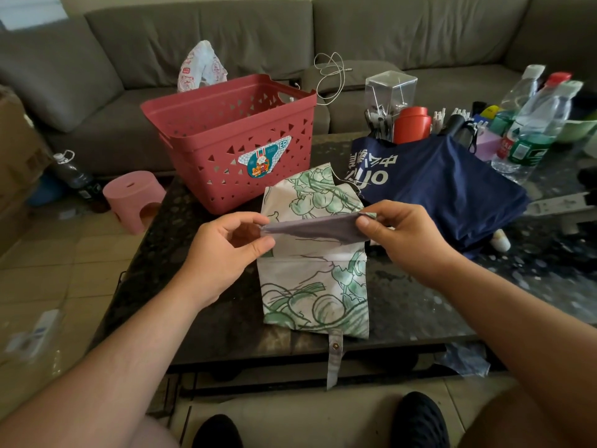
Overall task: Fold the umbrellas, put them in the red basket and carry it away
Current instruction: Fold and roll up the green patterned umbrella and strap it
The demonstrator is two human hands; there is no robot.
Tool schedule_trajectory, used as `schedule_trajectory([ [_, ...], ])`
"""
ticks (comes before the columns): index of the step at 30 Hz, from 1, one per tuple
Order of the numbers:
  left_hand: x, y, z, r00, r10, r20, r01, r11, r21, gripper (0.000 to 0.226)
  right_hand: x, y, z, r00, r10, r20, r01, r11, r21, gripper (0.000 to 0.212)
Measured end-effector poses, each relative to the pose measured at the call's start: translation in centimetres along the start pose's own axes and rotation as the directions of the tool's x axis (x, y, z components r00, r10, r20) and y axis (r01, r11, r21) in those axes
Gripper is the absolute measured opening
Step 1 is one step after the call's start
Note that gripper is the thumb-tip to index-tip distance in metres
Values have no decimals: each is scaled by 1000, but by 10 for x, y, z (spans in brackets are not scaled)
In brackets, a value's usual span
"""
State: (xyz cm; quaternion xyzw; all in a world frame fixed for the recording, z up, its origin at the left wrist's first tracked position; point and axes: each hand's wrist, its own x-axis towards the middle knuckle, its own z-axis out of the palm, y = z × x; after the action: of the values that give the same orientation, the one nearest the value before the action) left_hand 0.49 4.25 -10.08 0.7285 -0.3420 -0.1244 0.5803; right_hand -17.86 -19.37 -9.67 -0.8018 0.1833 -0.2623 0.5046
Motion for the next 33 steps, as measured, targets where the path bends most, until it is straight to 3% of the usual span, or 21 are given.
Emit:
schedule_trajectory([
  [5,-1,2,6,1000,4,7,-4,997,-80,30,0,-4,-1,1000,-26,-6,26,1000,5,9],
  [9,1,2,8,998,-60,-32,52,974,-220,29,0,-5,-1,999,-34,-22,35,999,19,15],
  [17,3,2,3,984,-178,-5,166,928,-332,25,0,-11,-5,998,-37,-54,35,998,-43,18],
  [25,4,-8,-6,999,-23,-27,21,997,-73,30,-1,-17,-7,999,-40,-23,38,997,-67,16],
  [28,4,-5,-15,998,41,40,-40,999,-36,37,-5,-27,-16,997,-11,83,16,998,-66,11],
  [31,-1,-3,-26,967,-6,256,15,999,-35,36,-10,-31,-26,949,9,314,28,993,-111,13],
  [33,-5,-7,-29,927,-40,372,9,996,84,35,-13,-25,-26,895,71,441,0,988,-158,15],
])
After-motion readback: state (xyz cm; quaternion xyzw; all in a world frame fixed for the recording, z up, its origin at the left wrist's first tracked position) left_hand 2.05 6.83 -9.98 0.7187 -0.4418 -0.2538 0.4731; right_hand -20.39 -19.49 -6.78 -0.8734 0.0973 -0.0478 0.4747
